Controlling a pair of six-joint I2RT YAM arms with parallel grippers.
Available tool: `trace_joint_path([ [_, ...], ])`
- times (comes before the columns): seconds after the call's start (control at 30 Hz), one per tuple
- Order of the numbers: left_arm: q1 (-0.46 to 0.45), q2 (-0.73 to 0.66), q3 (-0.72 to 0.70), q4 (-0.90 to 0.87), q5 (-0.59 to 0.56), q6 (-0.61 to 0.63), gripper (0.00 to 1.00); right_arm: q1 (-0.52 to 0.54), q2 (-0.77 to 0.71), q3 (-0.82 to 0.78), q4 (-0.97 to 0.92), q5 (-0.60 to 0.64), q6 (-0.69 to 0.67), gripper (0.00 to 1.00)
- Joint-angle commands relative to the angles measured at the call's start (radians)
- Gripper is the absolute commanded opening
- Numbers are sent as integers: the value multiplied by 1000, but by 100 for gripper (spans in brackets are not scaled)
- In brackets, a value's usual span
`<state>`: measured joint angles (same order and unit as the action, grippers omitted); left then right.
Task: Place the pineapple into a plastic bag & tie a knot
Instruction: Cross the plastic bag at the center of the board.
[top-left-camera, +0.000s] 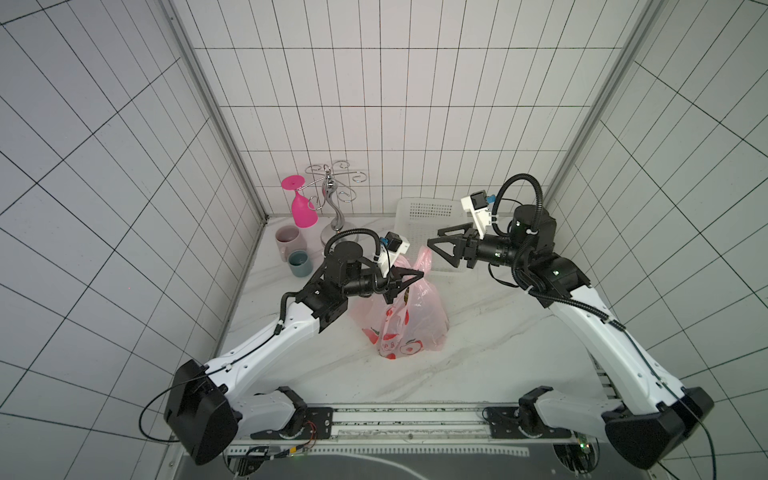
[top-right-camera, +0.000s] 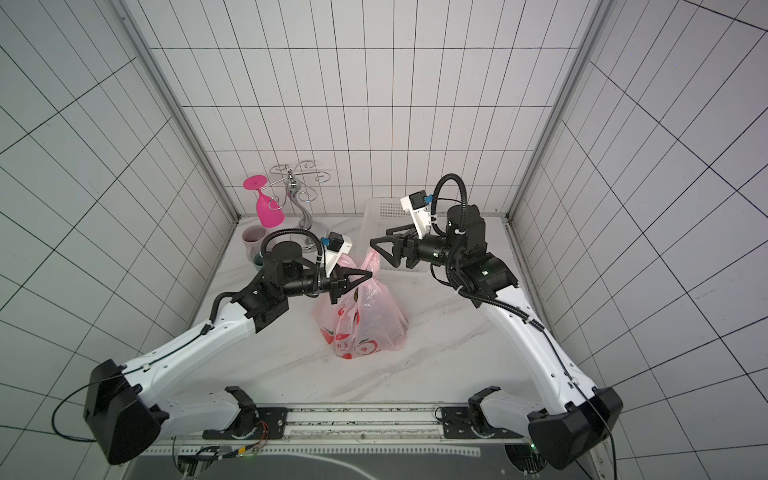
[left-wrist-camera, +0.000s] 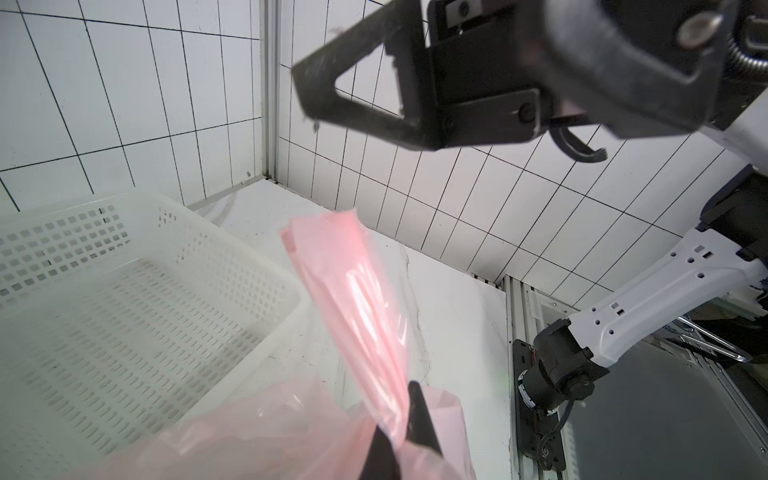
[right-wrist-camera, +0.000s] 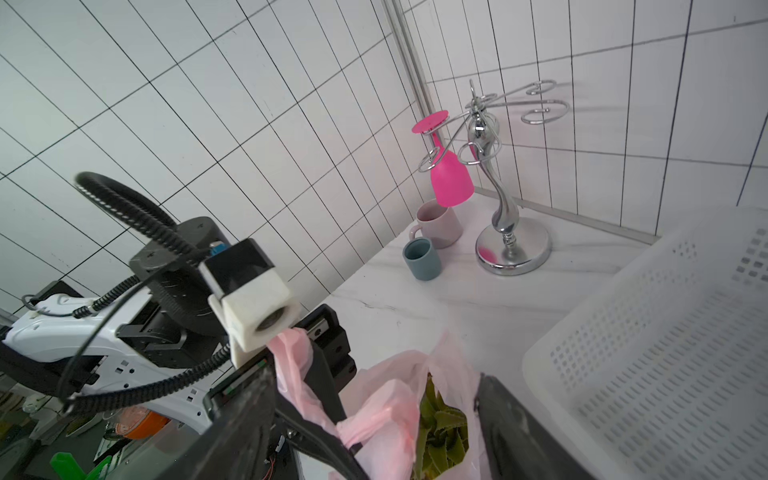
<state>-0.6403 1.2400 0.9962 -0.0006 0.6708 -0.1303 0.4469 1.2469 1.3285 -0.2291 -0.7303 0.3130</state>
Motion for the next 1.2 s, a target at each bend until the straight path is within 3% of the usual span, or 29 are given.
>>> trace_joint_path([
  [0.0,2,-11,13,19,0,14,0,39,27,-27,-55,10,-14,77],
  [0.13,4,-6,17,16,0,16,0,69,46,-22,-71,29,-21,60],
  [0.33,3,7,34,-3,-2,19,0,80,53,3,-59,10,-24,0],
  [0.47,3,13,37,-12,-2,19,21,87,66,49,-44,-15,-27,0],
  [0.6,2,16,36,-12,-5,17,35,88,95,102,-17,-55,-7,0],
  [0.83,3,22,39,-19,-14,22,39,87,118,128,54,-102,37,0],
  [1.17,6,27,26,-27,-27,25,36,85,82,138,91,-118,64,0],
])
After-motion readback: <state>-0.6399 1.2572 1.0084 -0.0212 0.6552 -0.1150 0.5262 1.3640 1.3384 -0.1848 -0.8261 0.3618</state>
